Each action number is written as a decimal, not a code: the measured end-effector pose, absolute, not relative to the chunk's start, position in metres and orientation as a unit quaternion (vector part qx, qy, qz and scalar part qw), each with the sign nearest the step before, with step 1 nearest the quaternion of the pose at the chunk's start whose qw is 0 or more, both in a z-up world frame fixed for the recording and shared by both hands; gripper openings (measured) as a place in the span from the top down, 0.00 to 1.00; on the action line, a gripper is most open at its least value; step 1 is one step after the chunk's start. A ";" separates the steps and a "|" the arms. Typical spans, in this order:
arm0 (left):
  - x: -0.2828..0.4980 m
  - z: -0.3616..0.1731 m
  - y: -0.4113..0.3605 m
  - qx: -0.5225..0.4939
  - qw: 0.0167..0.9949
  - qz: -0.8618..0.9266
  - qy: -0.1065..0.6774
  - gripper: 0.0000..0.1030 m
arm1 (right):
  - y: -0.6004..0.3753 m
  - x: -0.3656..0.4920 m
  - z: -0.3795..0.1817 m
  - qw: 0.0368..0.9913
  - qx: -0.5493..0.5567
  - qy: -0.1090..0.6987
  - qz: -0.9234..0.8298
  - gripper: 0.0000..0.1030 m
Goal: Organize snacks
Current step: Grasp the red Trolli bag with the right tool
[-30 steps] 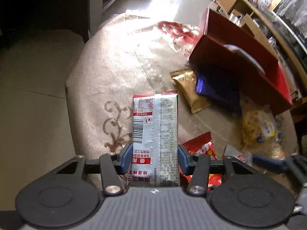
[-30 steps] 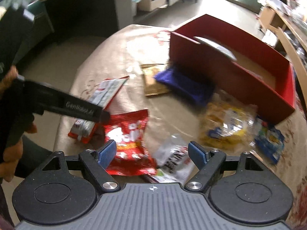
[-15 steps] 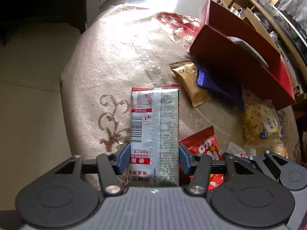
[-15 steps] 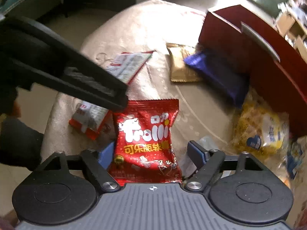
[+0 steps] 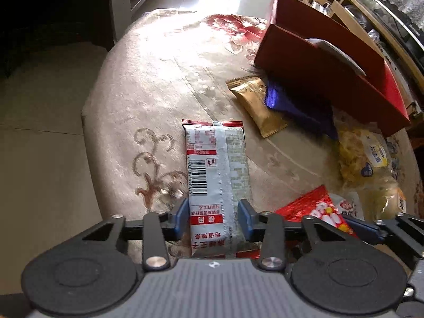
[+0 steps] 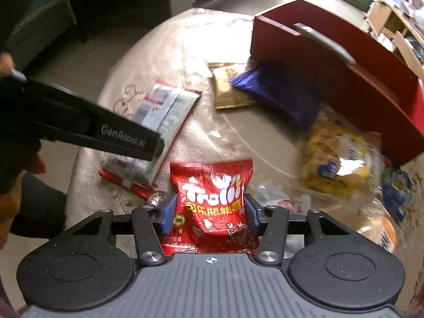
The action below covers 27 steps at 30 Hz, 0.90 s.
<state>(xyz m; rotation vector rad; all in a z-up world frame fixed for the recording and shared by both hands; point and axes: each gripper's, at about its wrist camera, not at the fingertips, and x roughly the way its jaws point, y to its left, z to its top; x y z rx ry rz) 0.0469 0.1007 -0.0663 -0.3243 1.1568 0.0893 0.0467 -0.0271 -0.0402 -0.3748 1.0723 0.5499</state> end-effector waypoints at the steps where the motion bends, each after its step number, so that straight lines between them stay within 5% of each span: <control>1: 0.045 -0.066 0.099 -0.151 0.825 0.040 0.544 0.63 | -0.031 0.044 -0.036 0.812 -0.170 0.498 0.252 0.43; 6: 0.043 -0.067 0.094 -0.167 0.819 0.030 0.548 0.59 | -0.050 0.025 -0.031 0.818 -0.148 0.498 0.247 0.43; 8: 0.048 -0.067 0.096 -0.185 0.815 0.040 0.547 0.51 | -0.056 0.015 -0.032 0.817 -0.144 0.501 0.248 0.43; 10: 0.053 -0.067 0.095 -0.208 0.811 0.049 0.544 0.26 | -0.059 0.005 -0.036 0.813 -0.146 0.506 0.247 0.43; 12: 0.061 -0.069 0.084 -0.181 0.816 0.076 0.544 0.18 | -0.061 -0.001 -0.043 0.809 -0.153 0.512 0.245 0.43; 18: 0.066 -0.075 0.054 -0.082 0.832 0.113 0.537 0.21 | -0.072 -0.005 -0.058 0.809 -0.153 0.517 0.232 0.42; 21: 0.061 -0.070 0.056 -0.079 0.837 0.108 0.530 0.42 | -0.073 -0.001 -0.062 0.813 -0.148 0.514 0.231 0.37; 23: 0.056 -0.068 0.054 -0.070 0.840 0.102 0.528 0.48 | -0.074 0.006 -0.064 0.814 -0.130 0.515 0.235 0.25; 27: 0.048 -0.066 0.052 -0.070 0.841 0.086 0.530 0.52 | -0.071 0.009 -0.064 0.818 -0.136 0.513 0.219 0.41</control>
